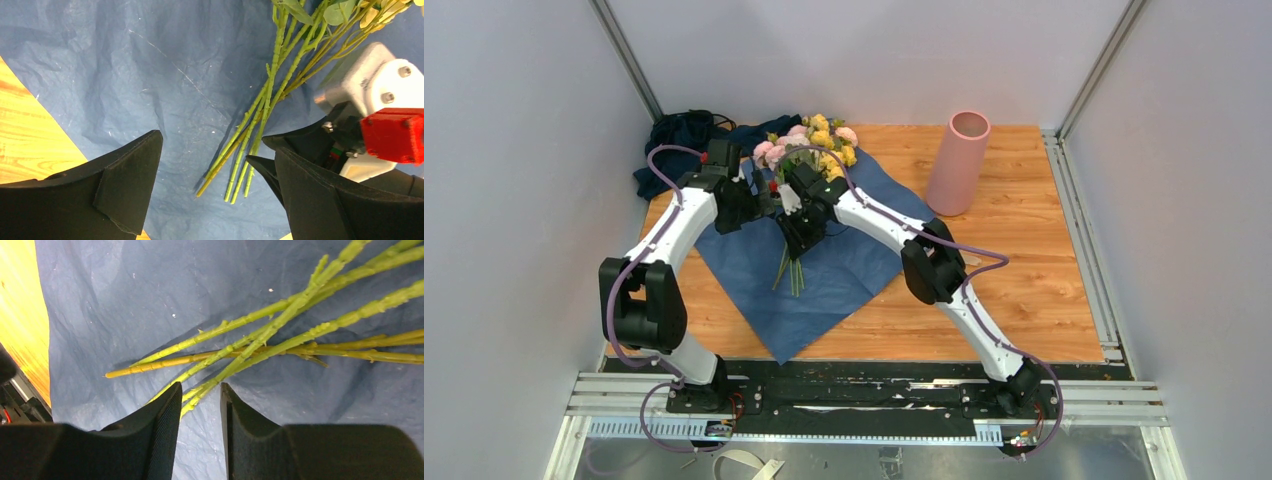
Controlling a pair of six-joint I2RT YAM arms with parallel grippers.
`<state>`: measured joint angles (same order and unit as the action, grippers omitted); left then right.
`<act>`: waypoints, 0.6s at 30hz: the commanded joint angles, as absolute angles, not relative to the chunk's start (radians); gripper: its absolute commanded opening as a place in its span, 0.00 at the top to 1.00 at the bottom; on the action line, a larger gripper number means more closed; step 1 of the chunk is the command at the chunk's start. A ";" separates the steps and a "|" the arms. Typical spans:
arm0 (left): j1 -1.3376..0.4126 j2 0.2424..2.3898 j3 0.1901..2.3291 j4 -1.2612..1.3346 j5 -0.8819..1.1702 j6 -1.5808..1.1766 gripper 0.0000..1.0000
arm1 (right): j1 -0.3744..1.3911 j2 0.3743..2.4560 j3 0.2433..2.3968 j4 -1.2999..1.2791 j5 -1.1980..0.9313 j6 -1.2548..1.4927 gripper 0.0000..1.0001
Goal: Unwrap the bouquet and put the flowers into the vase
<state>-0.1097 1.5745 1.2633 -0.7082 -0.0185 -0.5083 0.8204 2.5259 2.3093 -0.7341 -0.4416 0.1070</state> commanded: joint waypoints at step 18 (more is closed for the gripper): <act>-0.110 1.610 1.293 -0.711 -0.006 -0.493 0.06 | 0.822 2.435 2.274 -0.732 -0.378 0.088 1.00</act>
<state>-0.1097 1.5894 1.2663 -0.7105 -0.0132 -0.5011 0.8284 2.5221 2.3020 -0.7326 -0.4244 0.1066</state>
